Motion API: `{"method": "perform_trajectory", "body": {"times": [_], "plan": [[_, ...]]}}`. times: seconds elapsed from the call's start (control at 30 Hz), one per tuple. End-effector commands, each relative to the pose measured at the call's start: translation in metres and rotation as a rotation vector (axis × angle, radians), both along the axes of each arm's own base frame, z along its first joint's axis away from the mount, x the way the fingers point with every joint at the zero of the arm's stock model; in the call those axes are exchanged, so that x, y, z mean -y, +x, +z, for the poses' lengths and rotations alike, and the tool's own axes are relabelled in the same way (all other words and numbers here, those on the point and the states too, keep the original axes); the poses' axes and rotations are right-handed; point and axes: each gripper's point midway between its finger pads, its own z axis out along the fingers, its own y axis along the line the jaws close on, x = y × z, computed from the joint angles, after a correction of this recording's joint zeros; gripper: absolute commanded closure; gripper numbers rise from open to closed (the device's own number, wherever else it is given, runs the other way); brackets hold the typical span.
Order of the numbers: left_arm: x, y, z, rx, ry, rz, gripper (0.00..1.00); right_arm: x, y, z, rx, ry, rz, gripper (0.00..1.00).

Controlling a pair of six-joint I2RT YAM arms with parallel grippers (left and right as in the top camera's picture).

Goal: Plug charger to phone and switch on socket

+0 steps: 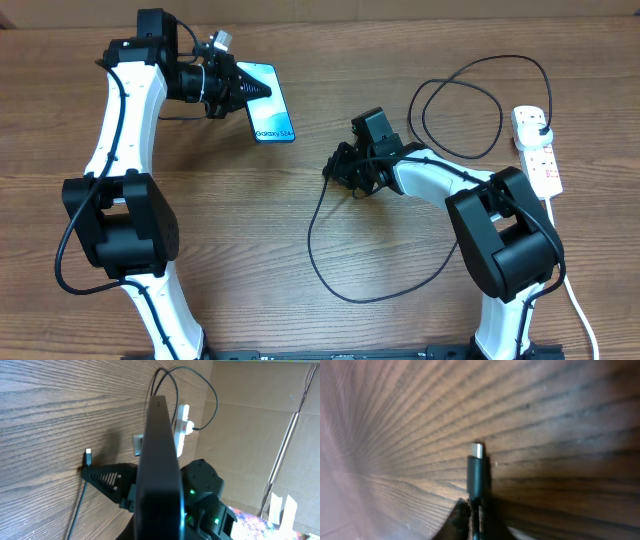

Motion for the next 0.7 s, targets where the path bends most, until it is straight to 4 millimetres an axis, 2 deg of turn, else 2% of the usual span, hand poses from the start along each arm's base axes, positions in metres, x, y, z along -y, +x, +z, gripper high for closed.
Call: {"method": "perform_trajectory", "body": {"times": [0.0,0.07,0.17,0.23,0.3,0.33,0.37,0.5,0.6,0.67], "plan": [[0.007,-0.002,0.013,0.042,-0.038,-0.03,0.96,0.012,-0.008,-0.03,-0.038,-0.077,-0.006,0.96],[0.006,-0.003,0.011,0.036,-0.026,-0.027,0.96,0.01,-0.005,-0.027,-0.011,-0.059,0.029,0.96],[0.001,-0.002,0.003,0.026,0.027,-0.014,0.96,-0.002,-0.003,-0.01,0.029,0.072,0.133,0.96],[0.002,-0.003,0.004,0.045,0.021,-0.029,0.96,-0.01,-0.005,0.017,0.063,0.223,0.237,0.96],[0.006,-0.005,0.011,0.086,-0.018,-0.06,0.96,-0.011,-0.003,0.035,0.115,0.256,0.277,0.96],[0.012,-0.007,0.023,0.148,-0.085,-0.103,0.96,-0.013,-0.004,0.062,0.197,0.284,0.335,0.96],[0.014,-0.008,0.027,0.171,-0.11,-0.117,0.96,-0.014,-0.005,0.069,0.215,0.293,0.351,0.96],[0.02,-0.013,0.046,0.237,-0.217,-0.157,0.96,-0.019,-0.025,0.146,0.334,0.396,0.45,0.96],[0.023,-0.022,0.064,0.288,-0.319,-0.188,0.96,-0.013,-0.041,0.187,0.406,0.394,0.479,0.96],[0.023,-0.028,0.068,0.295,-0.327,-0.196,0.96,-0.006,-0.054,0.209,0.439,0.375,0.486,0.96]]}}
